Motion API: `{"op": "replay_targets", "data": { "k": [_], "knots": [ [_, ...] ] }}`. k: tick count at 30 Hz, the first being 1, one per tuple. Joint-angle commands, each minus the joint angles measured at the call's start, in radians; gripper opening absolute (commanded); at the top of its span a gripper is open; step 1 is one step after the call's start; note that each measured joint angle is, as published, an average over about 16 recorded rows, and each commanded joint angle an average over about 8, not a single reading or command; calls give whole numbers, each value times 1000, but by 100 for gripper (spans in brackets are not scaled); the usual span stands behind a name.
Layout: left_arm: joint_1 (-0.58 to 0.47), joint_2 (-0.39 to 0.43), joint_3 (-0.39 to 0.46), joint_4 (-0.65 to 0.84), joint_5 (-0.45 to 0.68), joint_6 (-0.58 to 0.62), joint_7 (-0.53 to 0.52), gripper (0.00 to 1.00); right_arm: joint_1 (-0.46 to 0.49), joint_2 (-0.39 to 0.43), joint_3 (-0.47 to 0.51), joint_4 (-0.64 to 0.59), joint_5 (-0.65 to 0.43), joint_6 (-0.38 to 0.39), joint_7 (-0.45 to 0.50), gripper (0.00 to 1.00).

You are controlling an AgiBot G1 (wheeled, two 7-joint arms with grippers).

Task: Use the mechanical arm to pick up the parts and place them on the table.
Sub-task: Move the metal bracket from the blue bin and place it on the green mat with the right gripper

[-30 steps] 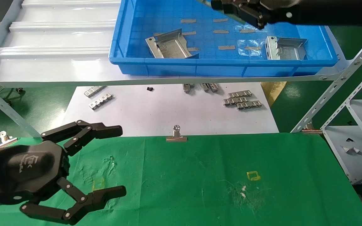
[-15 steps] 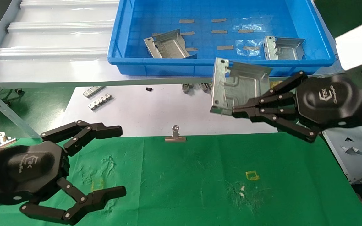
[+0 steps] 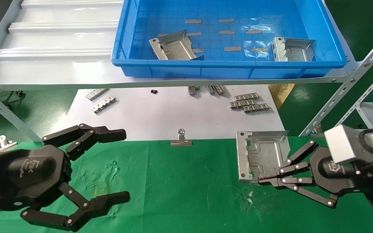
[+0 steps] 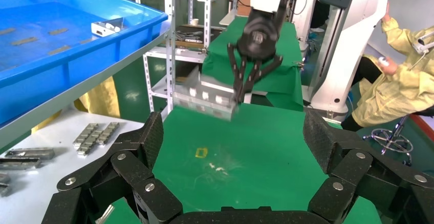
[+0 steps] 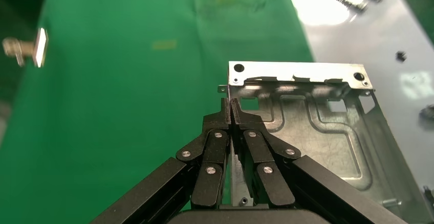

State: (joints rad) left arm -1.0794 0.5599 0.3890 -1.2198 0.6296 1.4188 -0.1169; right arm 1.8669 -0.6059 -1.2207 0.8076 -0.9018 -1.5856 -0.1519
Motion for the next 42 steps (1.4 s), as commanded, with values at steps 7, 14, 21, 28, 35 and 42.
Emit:
{"op": "replay_targets", "data": {
  "k": [7, 14, 21, 28, 35, 42],
  "knots": [
    [0, 0, 0, 0, 0, 0, 0, 100, -49, -103, -97, -151, -97, 28, -206, 0],
    [0, 0, 0, 0, 0, 0, 0, 100, -94, -203, -123, -303, -150, 72, -370, 0],
    [0, 0, 0, 0, 0, 0, 0, 100, -115, -262, -127, -441, -167, 113, -455, 0],
    [0, 0, 0, 0, 0, 0, 0, 100, -138, -298, -124, -534, -165, 134, -513, 43],
    [0, 0, 0, 0, 0, 0, 0, 100, -136, -325, -120, -597, -168, 173, -570, 100],
    [0, 0, 0, 0, 0, 0, 0, 100, -125, -335, -116, -631, -162, 149, -606, 100]
  ]
}}
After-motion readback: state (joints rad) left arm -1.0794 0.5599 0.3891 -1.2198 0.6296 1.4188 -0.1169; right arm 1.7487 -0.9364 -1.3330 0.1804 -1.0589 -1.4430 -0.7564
